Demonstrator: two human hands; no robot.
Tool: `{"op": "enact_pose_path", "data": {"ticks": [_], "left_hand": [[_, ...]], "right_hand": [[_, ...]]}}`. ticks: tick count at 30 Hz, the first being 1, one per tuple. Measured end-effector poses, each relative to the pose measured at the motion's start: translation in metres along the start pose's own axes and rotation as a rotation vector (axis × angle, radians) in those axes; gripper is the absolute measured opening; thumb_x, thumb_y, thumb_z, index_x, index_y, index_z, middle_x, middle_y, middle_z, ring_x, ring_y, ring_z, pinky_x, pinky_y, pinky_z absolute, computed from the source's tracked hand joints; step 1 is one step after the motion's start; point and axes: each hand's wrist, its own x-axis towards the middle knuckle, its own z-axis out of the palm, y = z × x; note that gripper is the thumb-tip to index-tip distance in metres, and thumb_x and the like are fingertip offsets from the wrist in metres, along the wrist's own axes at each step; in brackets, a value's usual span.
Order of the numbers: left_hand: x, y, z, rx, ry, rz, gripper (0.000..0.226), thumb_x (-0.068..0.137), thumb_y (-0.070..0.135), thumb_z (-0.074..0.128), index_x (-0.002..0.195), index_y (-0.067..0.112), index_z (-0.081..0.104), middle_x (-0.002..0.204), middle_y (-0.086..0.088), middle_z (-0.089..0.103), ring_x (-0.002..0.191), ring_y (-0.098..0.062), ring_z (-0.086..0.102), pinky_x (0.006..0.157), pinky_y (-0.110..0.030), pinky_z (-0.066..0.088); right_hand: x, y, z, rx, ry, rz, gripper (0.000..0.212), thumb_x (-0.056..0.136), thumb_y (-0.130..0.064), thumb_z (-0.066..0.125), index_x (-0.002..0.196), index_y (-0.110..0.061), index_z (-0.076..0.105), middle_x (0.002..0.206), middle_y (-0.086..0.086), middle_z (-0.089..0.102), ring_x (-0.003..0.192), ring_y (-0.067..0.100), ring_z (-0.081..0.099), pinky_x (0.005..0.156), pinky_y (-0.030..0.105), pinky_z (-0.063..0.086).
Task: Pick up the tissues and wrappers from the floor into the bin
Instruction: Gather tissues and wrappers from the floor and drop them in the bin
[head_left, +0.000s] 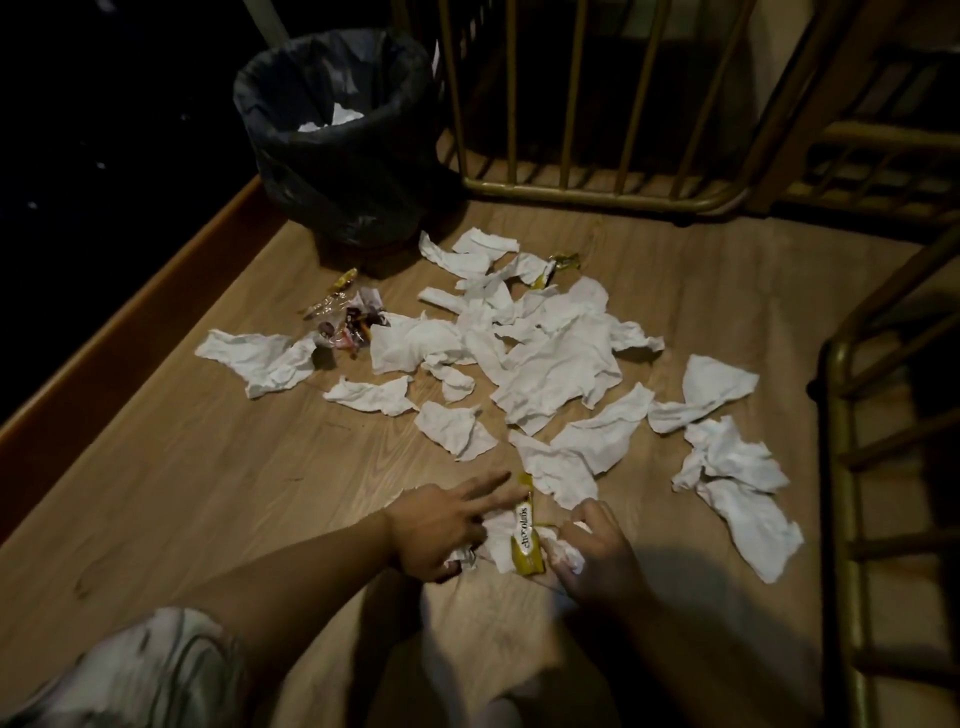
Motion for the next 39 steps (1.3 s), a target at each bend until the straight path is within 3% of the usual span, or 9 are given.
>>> {"op": "enact_pose_path", "data": {"ticks": [8,13,16,19,23,27,30,33,39], "left_hand": [[0.029,0.015,0.018,-0.076,-0.047,0.163,0.039,0.084,0.032,0.066,0.114,0.008,0.062,0.139,-0.014,0.049,0.135,-0.031,0.041,0.068,-0.041,0.059],[0.022,-0.006,-0.015,-0.195,-0.016,-0.009,0.047,0.091,0.042,0.058,0.129,0.016,0.047,0.126,-0.011,0.050,0.100,-0.023,0.055,0.079,-0.034,0.050],[0.019,-0.040,-0.056,-0.227,0.024,-0.006,0.056,0.090,0.043,0.062,0.135,0.023,0.037,0.126,-0.006,0.054,0.105,-0.017,0.056,0.088,-0.035,0.052],[0.014,-0.085,-0.107,-0.023,0.087,0.042,0.054,0.087,0.037,0.066,0.136,0.023,0.046,0.119,-0.006,0.059,0.104,-0.020,0.059,0.091,-0.037,0.047],[0.019,-0.139,-0.175,0.191,0.314,-0.076,0.040,0.092,0.053,0.047,0.104,0.022,0.070,0.096,-0.003,0.062,0.094,-0.024,0.061,0.105,-0.053,0.035],[0.030,-0.174,-0.196,-0.135,0.821,-0.258,0.028,0.090,0.039,0.064,0.086,0.013,0.073,0.084,-0.001,0.054,0.070,-0.014,0.051,0.061,-0.033,0.049],[0.034,-0.197,-0.194,-0.292,1.086,-0.447,0.021,0.086,0.027,0.072,0.077,0.008,0.072,0.079,-0.005,0.053,0.066,-0.013,0.050,0.061,-0.029,0.045],[0.030,-0.224,-0.195,-0.378,1.171,-0.472,0.027,0.086,0.031,0.070,0.071,0.008,0.070,0.074,-0.004,0.055,0.067,-0.011,0.050,0.084,-0.031,0.044],[0.012,-0.293,-0.238,-0.424,1.352,-0.447,0.024,0.088,0.023,0.070,0.071,0.006,0.071,0.071,-0.003,0.057,0.069,-0.008,0.051,0.065,-0.013,0.038]], "right_hand": [[-0.006,-0.004,-0.017,0.059,-0.023,0.143,0.017,0.072,-0.013,0.063,0.087,-0.006,0.069,0.088,0.008,0.068,0.080,0.016,0.063,0.074,0.022,0.051],[0.012,-0.025,-0.049,0.134,0.243,0.315,0.026,0.074,-0.004,0.067,0.078,-0.025,0.053,0.072,-0.010,0.052,0.064,-0.007,0.047,0.063,-0.003,0.035],[0.044,-0.038,-0.059,0.313,0.236,0.421,0.049,0.073,0.006,0.069,0.112,-0.021,0.057,0.103,-0.011,0.060,0.096,-0.010,0.055,0.077,0.000,0.041],[0.088,-0.051,-0.063,0.251,0.296,0.328,0.034,0.076,-0.006,0.072,0.105,-0.023,0.065,0.102,-0.008,0.065,0.099,0.007,0.061,0.082,0.008,0.045],[0.171,-0.075,-0.063,0.205,0.381,0.284,0.032,0.073,-0.033,0.081,0.096,-0.017,0.066,0.096,-0.001,0.063,0.089,0.011,0.058,0.075,0.017,0.044],[0.249,-0.099,-0.070,0.042,0.485,0.214,0.025,0.073,-0.014,0.079,0.084,-0.009,0.057,0.090,0.005,0.053,0.078,0.014,0.049,0.060,0.010,0.030],[0.296,-0.119,-0.073,-0.039,0.453,0.094,0.019,0.077,-0.003,0.071,0.080,-0.010,0.055,0.087,0.001,0.050,0.074,0.008,0.044,0.064,0.001,0.031],[0.340,-0.140,-0.072,-0.019,0.410,0.029,0.022,0.079,0.001,0.066,0.082,-0.016,0.053,0.077,-0.004,0.053,0.065,0.006,0.046,0.058,0.003,0.033],[0.425,-0.184,-0.034,0.165,0.431,0.033,0.027,0.079,0.003,0.065,0.097,-0.017,0.059,0.089,0.000,0.061,0.074,0.009,0.056,0.060,0.006,0.038]]}}
